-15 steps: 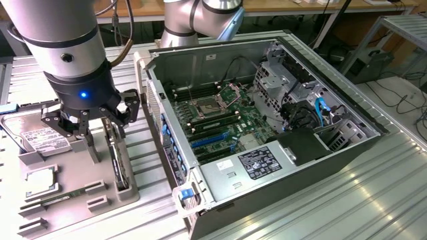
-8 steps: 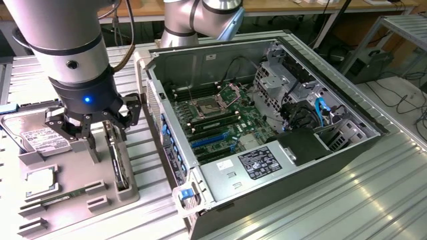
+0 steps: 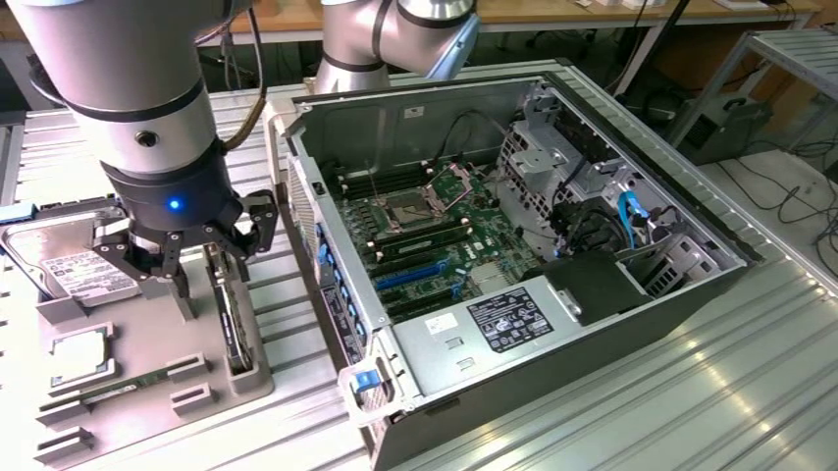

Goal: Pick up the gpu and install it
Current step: 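Pick up the gpu and move the gpu toward the slot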

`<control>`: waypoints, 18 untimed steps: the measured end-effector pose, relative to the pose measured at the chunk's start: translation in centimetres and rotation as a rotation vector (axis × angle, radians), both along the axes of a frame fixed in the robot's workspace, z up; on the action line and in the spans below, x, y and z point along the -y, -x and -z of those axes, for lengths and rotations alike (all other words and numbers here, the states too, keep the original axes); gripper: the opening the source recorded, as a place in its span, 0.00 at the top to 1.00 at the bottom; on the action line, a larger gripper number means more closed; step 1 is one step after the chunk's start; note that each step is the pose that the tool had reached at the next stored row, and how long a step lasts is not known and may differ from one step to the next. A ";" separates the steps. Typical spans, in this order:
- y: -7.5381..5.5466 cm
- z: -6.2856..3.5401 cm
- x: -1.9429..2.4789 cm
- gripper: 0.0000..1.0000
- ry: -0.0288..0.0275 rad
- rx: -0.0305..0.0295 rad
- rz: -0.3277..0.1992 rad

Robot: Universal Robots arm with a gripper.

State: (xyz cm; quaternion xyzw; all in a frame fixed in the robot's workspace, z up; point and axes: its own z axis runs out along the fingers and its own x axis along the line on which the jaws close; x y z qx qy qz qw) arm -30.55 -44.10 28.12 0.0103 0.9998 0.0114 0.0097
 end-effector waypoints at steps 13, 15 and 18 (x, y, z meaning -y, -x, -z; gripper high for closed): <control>0.0 2.24 0.56 0.40 0.0005 -0.0002 0.000; 0.0 2.65 0.56 0.40 0.0005 -0.0001 0.000; 0.0 3.10 0.56 0.40 0.0005 0.0000 0.000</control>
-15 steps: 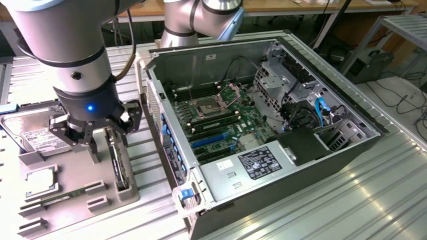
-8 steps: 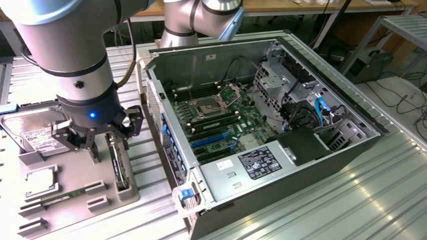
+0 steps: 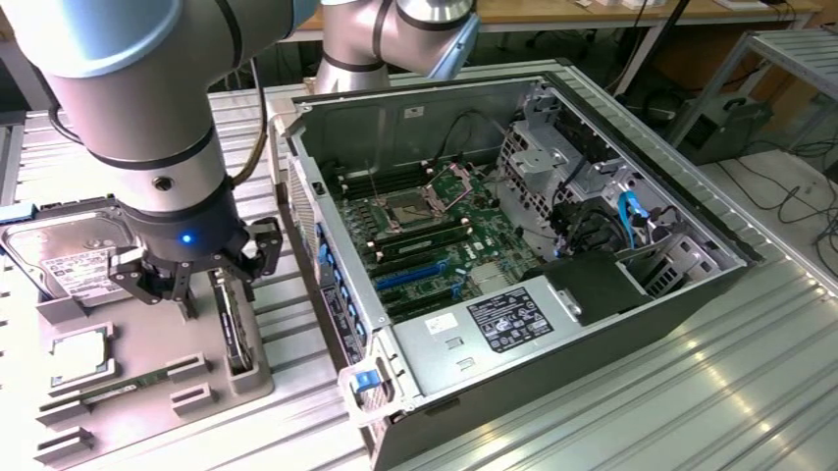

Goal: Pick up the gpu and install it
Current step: 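Pick up the gpu and move the gpu toward the slot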

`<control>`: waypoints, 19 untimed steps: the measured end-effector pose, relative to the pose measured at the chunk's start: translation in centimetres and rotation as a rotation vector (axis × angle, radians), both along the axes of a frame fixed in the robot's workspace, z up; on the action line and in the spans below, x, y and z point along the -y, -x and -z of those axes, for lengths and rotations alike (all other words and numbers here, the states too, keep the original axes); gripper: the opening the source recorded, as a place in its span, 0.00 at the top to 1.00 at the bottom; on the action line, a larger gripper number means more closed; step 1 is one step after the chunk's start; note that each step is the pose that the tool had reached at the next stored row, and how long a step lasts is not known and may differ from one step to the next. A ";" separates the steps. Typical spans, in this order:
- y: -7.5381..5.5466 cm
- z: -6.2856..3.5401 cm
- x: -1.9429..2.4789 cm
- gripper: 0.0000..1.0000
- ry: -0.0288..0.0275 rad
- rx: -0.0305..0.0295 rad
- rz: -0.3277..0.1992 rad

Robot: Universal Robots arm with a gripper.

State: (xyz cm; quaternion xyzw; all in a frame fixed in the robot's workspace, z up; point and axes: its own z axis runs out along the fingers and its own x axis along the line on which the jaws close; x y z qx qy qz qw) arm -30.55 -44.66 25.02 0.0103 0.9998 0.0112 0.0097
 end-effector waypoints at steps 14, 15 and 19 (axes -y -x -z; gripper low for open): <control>0.0 1.49 0.00 0.40 0.0001 -0.0004 0.000; 0.0 1.49 0.00 0.40 0.0001 -0.0004 0.000; 0.0 1.49 0.00 0.40 0.0001 -0.0004 0.000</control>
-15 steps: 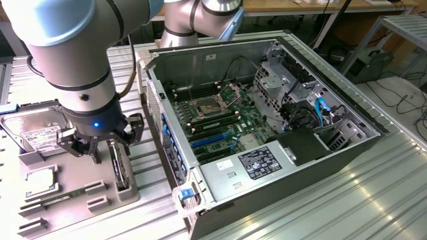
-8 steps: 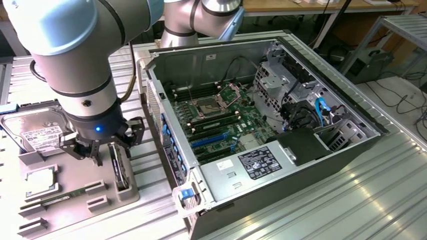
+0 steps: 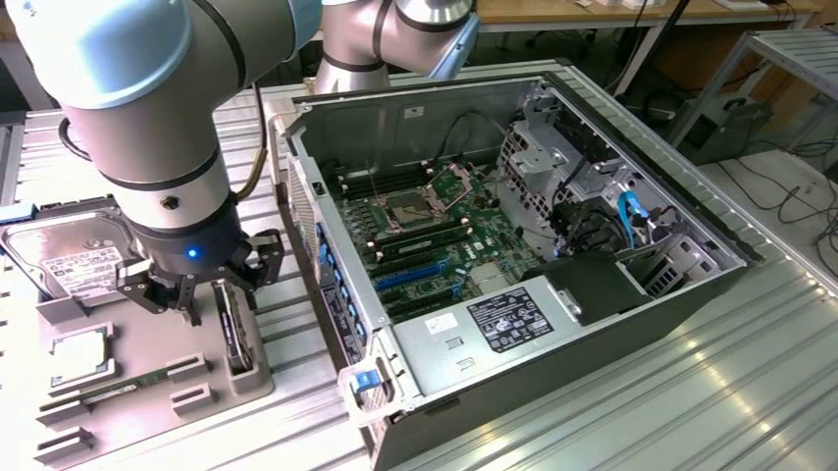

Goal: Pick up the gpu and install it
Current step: 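Pick up the gpu and move the gpu toward the slot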

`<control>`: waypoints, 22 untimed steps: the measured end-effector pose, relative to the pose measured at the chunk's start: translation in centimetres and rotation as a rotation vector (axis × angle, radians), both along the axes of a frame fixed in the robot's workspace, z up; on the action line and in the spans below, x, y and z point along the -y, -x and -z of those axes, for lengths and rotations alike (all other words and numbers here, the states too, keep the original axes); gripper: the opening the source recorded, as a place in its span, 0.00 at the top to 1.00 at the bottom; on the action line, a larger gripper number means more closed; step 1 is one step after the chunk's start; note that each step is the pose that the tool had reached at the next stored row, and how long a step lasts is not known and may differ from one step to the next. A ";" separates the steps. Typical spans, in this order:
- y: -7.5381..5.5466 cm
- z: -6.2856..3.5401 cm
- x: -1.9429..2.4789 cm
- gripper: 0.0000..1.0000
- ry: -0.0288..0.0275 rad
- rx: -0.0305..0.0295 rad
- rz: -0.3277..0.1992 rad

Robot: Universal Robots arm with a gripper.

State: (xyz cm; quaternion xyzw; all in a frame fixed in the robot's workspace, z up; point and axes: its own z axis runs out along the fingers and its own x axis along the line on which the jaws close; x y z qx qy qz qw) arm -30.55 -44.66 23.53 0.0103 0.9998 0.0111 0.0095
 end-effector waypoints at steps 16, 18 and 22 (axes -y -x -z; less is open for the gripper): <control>0.0 0.68 0.23 0.40 0.0037 0.0000 0.000; 0.0 0.67 0.23 0.47 0.0037 0.0000 0.000; 0.0 0.69 0.23 0.55 0.0037 0.0000 0.000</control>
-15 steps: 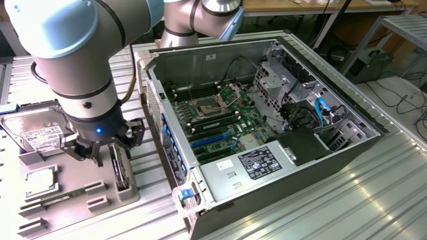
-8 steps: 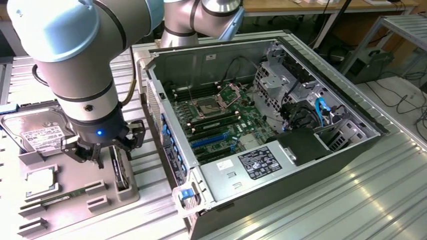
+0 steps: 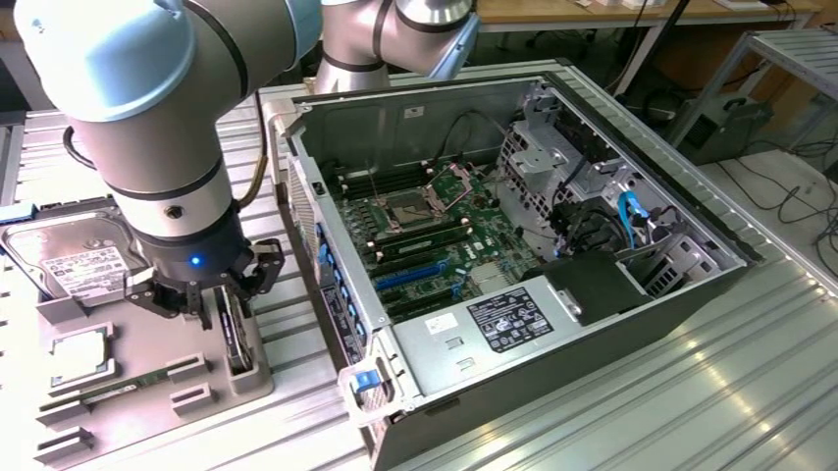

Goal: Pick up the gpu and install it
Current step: 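Pick up the gpu and move the gpu toward the slot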

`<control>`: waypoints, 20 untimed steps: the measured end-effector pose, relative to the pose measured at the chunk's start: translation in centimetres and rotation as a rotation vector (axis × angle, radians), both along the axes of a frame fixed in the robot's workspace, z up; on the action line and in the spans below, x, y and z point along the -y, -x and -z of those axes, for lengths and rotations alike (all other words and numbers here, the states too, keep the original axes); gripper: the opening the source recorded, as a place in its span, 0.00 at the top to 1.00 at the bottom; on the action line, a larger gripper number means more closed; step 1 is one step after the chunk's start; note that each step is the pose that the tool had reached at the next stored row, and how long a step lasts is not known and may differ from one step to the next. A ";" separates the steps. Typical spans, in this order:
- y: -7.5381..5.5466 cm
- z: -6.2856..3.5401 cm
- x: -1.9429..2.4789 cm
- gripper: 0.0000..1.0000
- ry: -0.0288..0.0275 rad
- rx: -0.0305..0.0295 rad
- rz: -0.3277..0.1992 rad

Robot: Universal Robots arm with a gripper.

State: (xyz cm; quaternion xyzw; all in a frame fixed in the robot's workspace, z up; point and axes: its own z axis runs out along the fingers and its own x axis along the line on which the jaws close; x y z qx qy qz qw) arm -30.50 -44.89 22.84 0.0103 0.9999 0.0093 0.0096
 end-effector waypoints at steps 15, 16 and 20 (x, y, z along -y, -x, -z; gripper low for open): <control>-0.2 0.00 0.00 0.73 0.0003 -0.0001 0.000; -0.2 0.00 0.00 0.73 0.0003 -0.0001 0.000; -0.2 -0.16 0.00 0.73 0.0005 -0.0002 0.000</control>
